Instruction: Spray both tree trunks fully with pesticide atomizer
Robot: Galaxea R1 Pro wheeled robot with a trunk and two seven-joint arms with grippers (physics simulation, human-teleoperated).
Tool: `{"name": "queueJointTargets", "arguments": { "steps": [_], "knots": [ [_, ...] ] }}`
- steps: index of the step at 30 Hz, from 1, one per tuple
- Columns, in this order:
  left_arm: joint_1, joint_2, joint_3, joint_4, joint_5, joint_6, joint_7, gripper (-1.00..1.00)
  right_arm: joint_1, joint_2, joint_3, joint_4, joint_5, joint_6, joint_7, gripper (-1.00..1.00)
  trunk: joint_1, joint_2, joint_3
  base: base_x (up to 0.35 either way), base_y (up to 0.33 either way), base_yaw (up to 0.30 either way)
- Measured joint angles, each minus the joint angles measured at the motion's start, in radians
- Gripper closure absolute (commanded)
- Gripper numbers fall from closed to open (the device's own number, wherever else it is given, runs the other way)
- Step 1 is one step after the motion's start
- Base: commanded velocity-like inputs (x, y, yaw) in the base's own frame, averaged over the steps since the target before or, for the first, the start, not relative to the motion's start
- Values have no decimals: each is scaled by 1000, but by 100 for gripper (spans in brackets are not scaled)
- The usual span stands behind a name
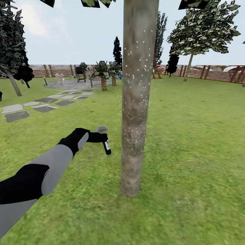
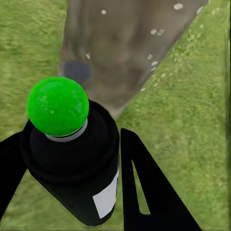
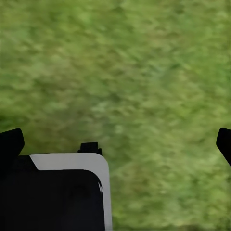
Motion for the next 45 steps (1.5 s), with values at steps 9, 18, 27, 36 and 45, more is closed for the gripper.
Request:
{"name": "queueJointTargets", "arguments": {
  "steps": [9, 18, 27, 36, 45],
  "knots": [
    [0, -17, -4, -378, -2, 302, 0, 100, 0, 0, 0, 0, 0, 0, 0, -100, 0, 0, 0, 0, 0, 0],
    [-143, -26, -3, -380, 0, 408, 0, 100, 0, 0, 0, 0, 0, 0, 0, -100, 0, 0, 0, 0, 0, 0],
    [-307, -27, -3, -374, 0, 415, -3, 100, 0, 0, 0, 0, 0, 0, 0, -100, 0, 0, 0, 0, 0, 0],
    [-350, -26, 0, -376, 0, 415, -5, 100, 0, 0, 0, 0, 0, 0, 0, -100, 0, 0, 0, 0, 0, 0],
    [-351, -30, 17, -353, 0, 415, -5, 100, 0, 0, 0, 0, 0, -1, 0, -100, 0, 0, 0, 0, 0, 0]
  ]
}}
